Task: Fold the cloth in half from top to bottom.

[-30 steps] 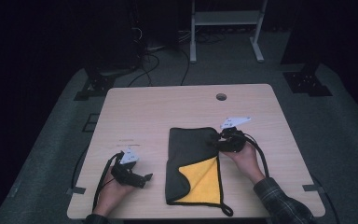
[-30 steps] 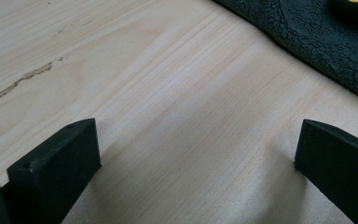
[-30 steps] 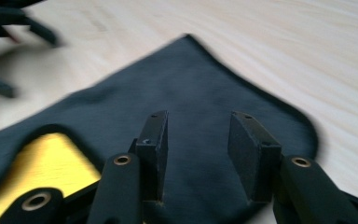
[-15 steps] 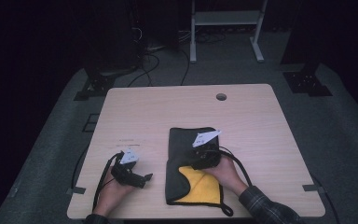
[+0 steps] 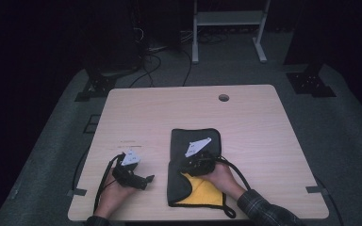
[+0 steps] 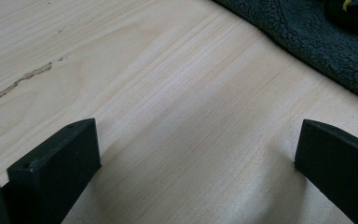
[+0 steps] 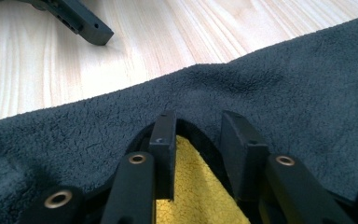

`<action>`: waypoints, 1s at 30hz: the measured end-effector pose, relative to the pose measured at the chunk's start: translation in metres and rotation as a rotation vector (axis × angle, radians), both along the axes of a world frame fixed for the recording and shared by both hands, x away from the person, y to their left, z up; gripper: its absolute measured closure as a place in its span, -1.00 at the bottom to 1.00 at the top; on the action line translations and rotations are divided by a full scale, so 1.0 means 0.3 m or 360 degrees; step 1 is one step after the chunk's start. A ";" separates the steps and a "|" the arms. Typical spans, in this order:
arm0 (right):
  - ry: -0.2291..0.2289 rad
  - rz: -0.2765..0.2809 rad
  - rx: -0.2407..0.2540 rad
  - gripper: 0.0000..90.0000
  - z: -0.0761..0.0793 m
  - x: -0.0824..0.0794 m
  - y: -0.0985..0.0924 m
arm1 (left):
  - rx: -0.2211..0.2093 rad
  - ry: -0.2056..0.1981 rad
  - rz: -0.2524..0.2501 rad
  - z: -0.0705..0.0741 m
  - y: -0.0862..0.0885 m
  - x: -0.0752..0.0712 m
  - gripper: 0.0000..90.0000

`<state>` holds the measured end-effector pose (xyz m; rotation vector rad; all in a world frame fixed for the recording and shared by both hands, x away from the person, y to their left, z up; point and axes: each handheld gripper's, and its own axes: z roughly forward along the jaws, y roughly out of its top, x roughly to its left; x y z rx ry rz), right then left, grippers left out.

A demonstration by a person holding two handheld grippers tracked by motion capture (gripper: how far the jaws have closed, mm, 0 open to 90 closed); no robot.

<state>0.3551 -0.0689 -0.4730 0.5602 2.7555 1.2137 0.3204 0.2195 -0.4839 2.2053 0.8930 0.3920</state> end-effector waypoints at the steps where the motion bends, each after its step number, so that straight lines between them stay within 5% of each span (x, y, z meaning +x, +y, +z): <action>1: -0.0006 0.0005 -0.0002 0.58 0.000 -0.002 -0.001 | 0.0000 0.0000 0.0000 0.000 0.000 0.000 -1.00; 5: -0.0013 0.0030 -0.0004 0.84 0.003 -0.004 -0.005 | 0.0001 0.0000 0.0000 0.000 0.000 0.000 -1.00; 13: 0.0018 0.0023 0.0090 0.87 0.052 -0.009 -0.047 | 0.0004 0.0000 -0.0002 0.000 0.000 0.000 -1.00; 19: 0.0070 -0.0003 0.0196 0.87 0.102 -0.043 -0.143 | 0.0005 0.0000 -0.0003 0.000 0.001 0.000 -1.00; 30: 0.0150 0.0010 0.0250 0.89 0.117 -0.144 -0.297 | 0.0005 0.0000 -0.0003 0.000 0.001 0.000 -1.00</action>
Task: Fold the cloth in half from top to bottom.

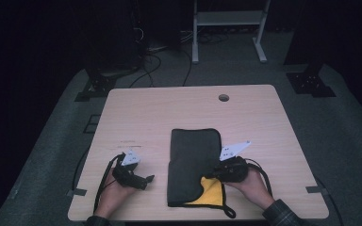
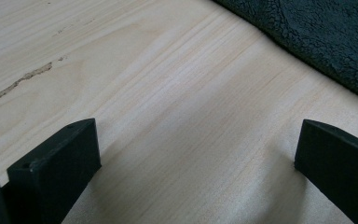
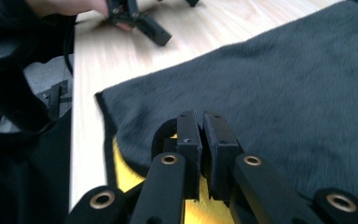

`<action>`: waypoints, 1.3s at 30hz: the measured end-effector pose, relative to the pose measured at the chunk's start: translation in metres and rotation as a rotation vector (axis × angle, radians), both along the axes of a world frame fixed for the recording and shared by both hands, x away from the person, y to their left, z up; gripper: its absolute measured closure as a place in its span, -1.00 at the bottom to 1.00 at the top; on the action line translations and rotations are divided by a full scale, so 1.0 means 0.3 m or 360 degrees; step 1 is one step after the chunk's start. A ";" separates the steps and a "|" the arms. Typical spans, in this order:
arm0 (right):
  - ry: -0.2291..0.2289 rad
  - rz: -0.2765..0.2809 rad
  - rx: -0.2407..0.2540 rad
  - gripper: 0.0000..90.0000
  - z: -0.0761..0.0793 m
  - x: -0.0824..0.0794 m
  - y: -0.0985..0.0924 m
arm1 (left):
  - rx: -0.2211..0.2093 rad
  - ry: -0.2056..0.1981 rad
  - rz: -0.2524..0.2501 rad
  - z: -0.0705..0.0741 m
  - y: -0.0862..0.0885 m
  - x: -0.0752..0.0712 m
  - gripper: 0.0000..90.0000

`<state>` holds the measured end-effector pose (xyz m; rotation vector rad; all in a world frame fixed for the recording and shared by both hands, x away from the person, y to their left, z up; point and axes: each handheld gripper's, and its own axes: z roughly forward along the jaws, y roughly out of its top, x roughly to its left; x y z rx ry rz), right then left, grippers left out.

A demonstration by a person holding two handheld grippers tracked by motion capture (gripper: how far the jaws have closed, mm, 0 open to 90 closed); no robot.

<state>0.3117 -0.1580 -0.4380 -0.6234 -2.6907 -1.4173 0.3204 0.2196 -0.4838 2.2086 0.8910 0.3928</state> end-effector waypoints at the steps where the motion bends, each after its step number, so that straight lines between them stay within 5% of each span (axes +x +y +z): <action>1: 0.0003 0.0001 0.0001 0.89 0.000 -0.009 -0.013 | 0.0000 0.0000 0.0000 0.000 0.000 0.000 -1.00; 8: 0.0051 0.0010 0.0030 0.92 -0.003 -0.058 -0.092 | -0.0003 -0.0003 0.0001 0.000 0.000 0.000 -1.00; 14: 0.0111 0.0047 -0.0070 0.91 -0.050 -0.086 -0.127 | -0.0005 -0.0003 0.0002 0.000 -0.001 0.000 -1.00; 17: 0.0110 0.0056 -0.0030 0.71 -0.041 -0.088 -0.136 | -0.0005 -0.0003 0.0002 0.000 -0.001 0.000 -1.00; 23: 0.0051 0.0065 0.0081 0.69 0.003 -0.088 -0.132 | -0.0004 -0.0004 0.0001 0.000 0.000 0.000 -1.00; 28: 0.0050 0.0107 -0.0036 0.77 -0.033 -0.083 -0.087 | -0.0005 -0.0003 0.0002 0.000 -0.001 0.000 -1.00; 35: 0.0069 0.0306 -0.0316 0.90 -0.105 -0.124 -0.014 | -0.0004 -0.0004 0.0002 -0.001 -0.001 0.000 -1.00; 39: 0.0078 0.0323 -0.0321 0.92 -0.105 -0.134 -0.025 | -0.0002 -0.0005 0.0003 0.000 -0.001 -0.003 -1.00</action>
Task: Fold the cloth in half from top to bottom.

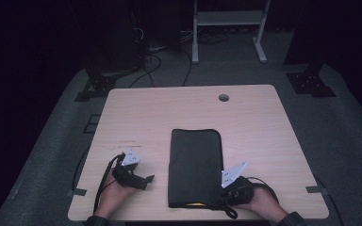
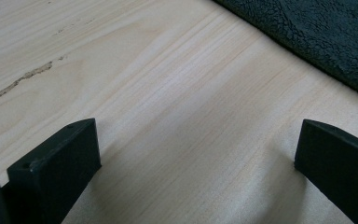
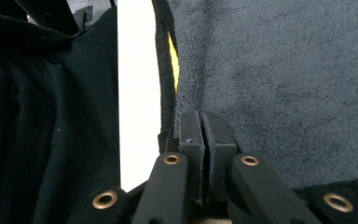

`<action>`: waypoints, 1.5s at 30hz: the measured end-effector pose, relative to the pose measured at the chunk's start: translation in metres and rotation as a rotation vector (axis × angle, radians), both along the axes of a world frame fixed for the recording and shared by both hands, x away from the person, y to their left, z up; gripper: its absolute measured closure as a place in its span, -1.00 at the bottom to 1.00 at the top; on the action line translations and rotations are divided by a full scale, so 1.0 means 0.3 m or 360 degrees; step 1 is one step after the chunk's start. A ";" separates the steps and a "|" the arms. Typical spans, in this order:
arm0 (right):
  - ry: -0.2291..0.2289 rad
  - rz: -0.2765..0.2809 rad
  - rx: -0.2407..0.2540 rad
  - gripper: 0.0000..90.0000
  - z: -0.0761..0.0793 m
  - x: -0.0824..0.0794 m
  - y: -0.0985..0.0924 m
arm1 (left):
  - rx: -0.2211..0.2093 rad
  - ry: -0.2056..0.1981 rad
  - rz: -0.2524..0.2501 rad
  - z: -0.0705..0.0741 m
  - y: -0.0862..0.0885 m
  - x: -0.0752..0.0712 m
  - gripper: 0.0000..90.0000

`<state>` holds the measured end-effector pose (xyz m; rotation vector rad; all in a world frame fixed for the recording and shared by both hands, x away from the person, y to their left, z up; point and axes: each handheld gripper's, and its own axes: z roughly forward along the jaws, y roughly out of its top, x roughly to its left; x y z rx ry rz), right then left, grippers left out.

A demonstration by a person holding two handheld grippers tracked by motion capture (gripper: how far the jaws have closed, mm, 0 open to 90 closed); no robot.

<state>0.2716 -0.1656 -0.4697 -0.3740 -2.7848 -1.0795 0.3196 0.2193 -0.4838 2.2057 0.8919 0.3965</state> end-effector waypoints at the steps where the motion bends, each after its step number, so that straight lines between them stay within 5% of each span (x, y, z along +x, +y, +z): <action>1: 0.0005 0.0002 0.0000 0.92 0.000 0.000 -0.002 | 0.0003 0.0001 -0.0001 0.000 0.000 -0.002 -1.00; 12: 0.0043 0.0109 0.0000 0.98 -0.003 -0.035 -0.014 | -0.0013 0.0018 -0.0060 0.003 -0.020 -0.014 -1.00; 18: 0.0002 0.0017 0.0054 0.72 0.018 -0.001 -0.030 | -0.0068 -0.0007 -0.0085 0.026 -0.049 0.007 -1.00; 24: -0.0093 -0.0174 0.0078 0.53 0.052 0.087 -0.053 | -0.0126 -0.0010 -0.0141 0.067 -0.095 0.067 -0.99; 30: -0.0199 -0.0363 0.0097 0.34 0.084 0.201 -0.090 | -0.0133 0.0002 -0.0170 0.093 -0.148 0.147 -0.72; 36: -0.0212 -0.0519 0.0116 0.24 0.104 0.329 -0.122 | -0.0106 0.0011 -0.0188 0.114 -0.191 0.226 -0.54; 45: -0.0225 -0.0638 0.0125 0.16 0.107 0.478 -0.121 | -0.0088 0.0006 -0.0169 0.118 -0.224 0.353 -0.47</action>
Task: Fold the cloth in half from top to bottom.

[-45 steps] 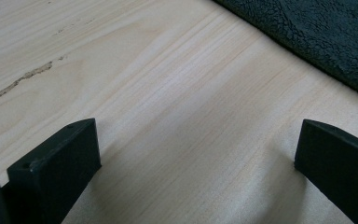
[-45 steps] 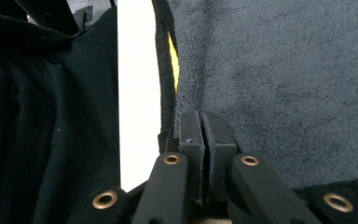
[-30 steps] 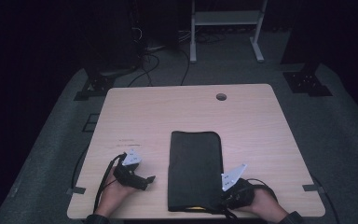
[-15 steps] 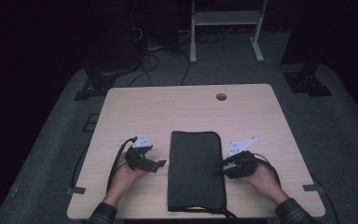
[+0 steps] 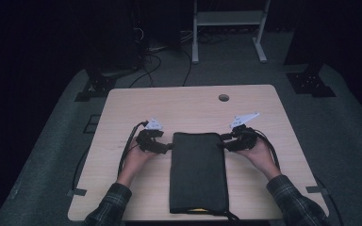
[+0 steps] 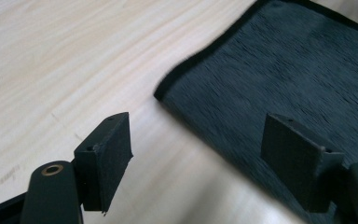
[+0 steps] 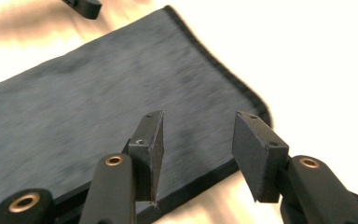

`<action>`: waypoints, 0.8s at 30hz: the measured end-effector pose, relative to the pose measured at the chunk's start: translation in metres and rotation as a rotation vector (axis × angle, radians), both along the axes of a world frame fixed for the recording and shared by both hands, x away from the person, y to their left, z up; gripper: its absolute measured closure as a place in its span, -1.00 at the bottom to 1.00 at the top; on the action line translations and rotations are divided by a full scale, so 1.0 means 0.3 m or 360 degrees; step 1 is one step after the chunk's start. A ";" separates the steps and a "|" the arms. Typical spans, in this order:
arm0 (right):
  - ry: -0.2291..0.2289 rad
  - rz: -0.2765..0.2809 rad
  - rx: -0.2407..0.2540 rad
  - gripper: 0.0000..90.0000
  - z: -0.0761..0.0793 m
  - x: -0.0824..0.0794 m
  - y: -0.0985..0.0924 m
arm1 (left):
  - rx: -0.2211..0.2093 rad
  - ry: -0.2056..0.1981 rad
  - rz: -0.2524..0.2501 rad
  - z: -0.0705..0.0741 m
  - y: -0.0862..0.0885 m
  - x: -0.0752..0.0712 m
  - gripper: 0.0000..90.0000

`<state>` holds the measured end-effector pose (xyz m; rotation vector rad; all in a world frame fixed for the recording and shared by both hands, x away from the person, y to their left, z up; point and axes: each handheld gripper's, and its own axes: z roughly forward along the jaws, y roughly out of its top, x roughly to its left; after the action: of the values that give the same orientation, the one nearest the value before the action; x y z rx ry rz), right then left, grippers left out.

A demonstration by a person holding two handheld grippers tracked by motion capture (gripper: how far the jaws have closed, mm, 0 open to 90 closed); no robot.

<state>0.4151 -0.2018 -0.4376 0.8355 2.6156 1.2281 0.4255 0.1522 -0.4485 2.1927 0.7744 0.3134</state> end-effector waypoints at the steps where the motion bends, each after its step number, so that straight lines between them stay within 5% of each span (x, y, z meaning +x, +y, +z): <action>1: -0.0004 -0.0013 0.0003 0.16 -0.002 0.014 0.001 | 0.0000 -0.0004 0.0002 0.000 -0.003 0.010 -0.47; 14: 0.0009 -0.0141 -0.0033 0.06 -0.077 0.143 0.001 | 0.0012 0.0043 0.0066 -0.051 -0.036 0.147 -0.39; 18: -0.0008 -0.0172 -0.0040 0.06 -0.092 0.158 -0.004 | 0.0110 0.0048 0.0069 -0.063 -0.035 0.160 -0.34; 24: 0.0008 -0.0114 -0.0084 0.04 -0.115 0.168 0.012 | 0.0138 0.0058 0.0023 -0.066 -0.043 0.158 -0.21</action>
<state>0.4654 -0.1981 -0.4721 0.9156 2.5856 1.1348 0.4728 0.1393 -0.4684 2.2806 0.8105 0.3202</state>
